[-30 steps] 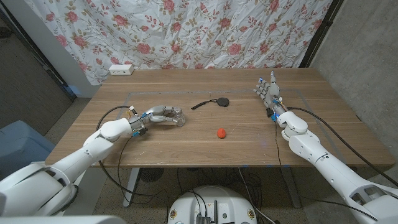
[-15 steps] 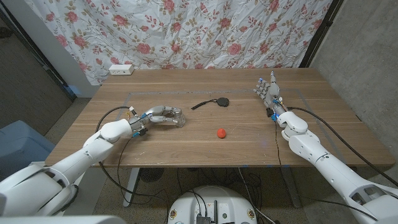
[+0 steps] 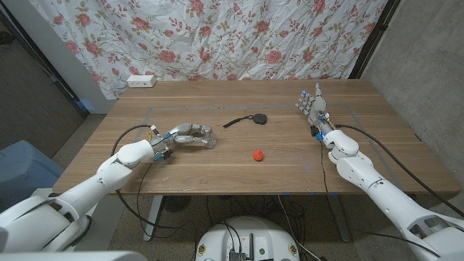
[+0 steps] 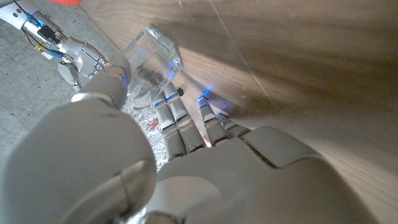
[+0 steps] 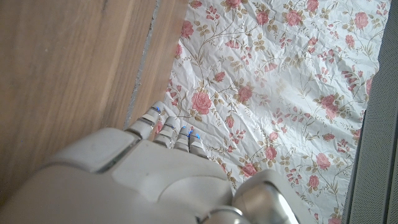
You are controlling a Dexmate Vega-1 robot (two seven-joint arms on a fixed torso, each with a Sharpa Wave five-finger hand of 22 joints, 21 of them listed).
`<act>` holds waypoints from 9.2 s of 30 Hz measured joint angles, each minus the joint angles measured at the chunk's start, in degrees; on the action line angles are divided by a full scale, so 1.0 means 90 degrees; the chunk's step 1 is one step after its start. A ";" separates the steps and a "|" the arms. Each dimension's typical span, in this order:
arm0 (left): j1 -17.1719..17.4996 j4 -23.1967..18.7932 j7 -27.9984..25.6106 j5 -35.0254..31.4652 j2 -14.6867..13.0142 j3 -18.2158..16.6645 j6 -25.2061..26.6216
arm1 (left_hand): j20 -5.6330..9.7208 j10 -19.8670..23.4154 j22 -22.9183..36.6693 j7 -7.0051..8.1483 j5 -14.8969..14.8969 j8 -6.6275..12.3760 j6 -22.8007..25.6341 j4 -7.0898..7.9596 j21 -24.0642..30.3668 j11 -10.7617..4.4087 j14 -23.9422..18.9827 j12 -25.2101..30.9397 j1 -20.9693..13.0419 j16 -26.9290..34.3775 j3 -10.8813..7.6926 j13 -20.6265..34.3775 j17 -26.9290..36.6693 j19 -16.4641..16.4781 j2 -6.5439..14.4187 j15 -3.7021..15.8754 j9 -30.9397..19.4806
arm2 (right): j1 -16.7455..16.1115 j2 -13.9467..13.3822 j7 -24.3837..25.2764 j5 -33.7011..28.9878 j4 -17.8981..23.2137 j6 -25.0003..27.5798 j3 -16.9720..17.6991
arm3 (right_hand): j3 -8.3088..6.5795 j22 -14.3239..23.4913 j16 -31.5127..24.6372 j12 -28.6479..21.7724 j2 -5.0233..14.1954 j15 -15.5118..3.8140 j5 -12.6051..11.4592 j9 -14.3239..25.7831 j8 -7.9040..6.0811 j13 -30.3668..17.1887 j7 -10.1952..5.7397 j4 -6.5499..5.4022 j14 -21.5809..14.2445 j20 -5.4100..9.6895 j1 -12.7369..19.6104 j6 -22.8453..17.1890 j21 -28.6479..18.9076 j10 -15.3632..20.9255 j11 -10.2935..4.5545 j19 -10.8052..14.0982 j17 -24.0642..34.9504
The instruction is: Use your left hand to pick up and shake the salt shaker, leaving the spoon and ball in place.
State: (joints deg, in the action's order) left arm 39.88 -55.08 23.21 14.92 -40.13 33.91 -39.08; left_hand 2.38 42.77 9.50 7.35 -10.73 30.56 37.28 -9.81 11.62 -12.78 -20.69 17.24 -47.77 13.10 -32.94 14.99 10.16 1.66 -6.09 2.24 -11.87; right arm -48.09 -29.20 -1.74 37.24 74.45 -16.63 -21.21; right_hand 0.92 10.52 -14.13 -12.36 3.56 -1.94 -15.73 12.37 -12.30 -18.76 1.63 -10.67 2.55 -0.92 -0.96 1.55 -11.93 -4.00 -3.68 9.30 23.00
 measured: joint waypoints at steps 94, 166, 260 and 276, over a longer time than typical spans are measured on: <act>-0.0263 -0.0474 -0.5634 -0.5181 -0.0048 -0.0781 -0.2054 | -0.0514 0.0081 0.0044 0.0082 0.0020 0.0045 0.0126 0.0015 -0.0049 -0.0013 -0.0033 -0.0151 -0.0167 -0.0136 0.0383 0.0087 -0.0004 0.0443 0.0303 0.0036 0.0029 | -0.0005 -0.0002 0.0004 0.0000 0.0007 0.0001 0.0001 | 0.0000 0.0000 0.0000 0.0000 0.0000 0.0000 0.0000 0.0000 0.0000 -0.0029 0.0000 0.0000 0.0000 0.0000 0.0000 0.0000 -0.0031 0.0000 0.0000 0.0000 0.0029; -0.0828 -0.2527 -0.9550 -0.8735 -0.1284 0.1185 0.2029 | -0.0411 0.0387 0.0007 0.0055 0.0043 0.0085 0.0263 0.0007 -0.0049 -0.0023 -0.0215 -0.0154 -0.0133 -0.0135 0.0604 0.0152 -0.0004 0.0592 0.0436 0.0035 0.0062 | -0.0003 0.0000 0.0002 0.0000 0.0007 0.0001 0.0000 | 0.0000 0.0000 0.0000 0.0000 0.0000 0.0000 0.0000 0.0000 0.0000 -0.0060 0.0000 0.0000 0.0000 0.0000 0.0000 0.0000 -0.0031 0.0000 0.0000 0.0000 0.0027; -0.1655 -0.2488 -0.9684 -1.1713 -0.1283 0.2959 0.4842 | -0.0445 0.0465 0.0009 0.0062 0.0012 0.0023 0.0257 -0.0011 -0.0049 -0.0011 -0.0284 -0.0223 -0.0048 -0.0173 0.0814 0.0248 0.0011 0.0626 0.0521 0.0013 0.0037 | -0.0002 -0.0001 0.0002 0.0000 0.0001 -0.0003 0.0001 | 0.0000 0.0000 0.0000 0.0000 0.0000 0.0000 0.0000 0.0000 0.0000 -0.0057 0.0000 0.0000 0.0000 0.0000 0.0000 0.0000 -0.0030 0.0000 0.0000 0.0000 0.0058; -0.1669 -0.2493 -0.9691 -1.1772 -0.1284 0.3222 0.4917 | -0.0445 0.0465 0.0009 0.0058 -0.0012 0.0048 0.0261 0.0002 -0.0049 -0.0011 -0.0318 -0.0223 -0.0049 -0.0173 0.0829 0.0247 0.0011 0.0626 0.0520 0.0046 0.0037 | -0.0003 -0.0001 0.0004 0.0000 0.0004 -0.0002 0.0001 | 0.0000 0.0000 0.0000 0.0000 0.0000 0.0000 0.0000 0.0000 0.0000 -0.0056 0.0000 0.0000 0.0000 0.0000 0.0000 0.0000 -0.0030 0.0000 0.0000 0.0000 0.0057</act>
State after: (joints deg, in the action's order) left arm 24.86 -77.53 -64.00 -91.03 -51.69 62.91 5.17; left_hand -1.63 46.96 9.58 7.88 -10.84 31.00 39.63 -9.80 11.18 -12.88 -23.55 15.24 -48.21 11.54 -25.48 17.22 10.26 7.30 -1.40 2.66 -11.54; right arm -48.12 -29.21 -1.71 37.24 74.49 -16.65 -21.20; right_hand 0.92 10.52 -14.13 -12.36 3.56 -1.94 -15.73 12.37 -12.30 -19.26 1.63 -10.67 2.55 -0.92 -0.96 1.55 -12.21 -4.00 -3.68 9.30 23.52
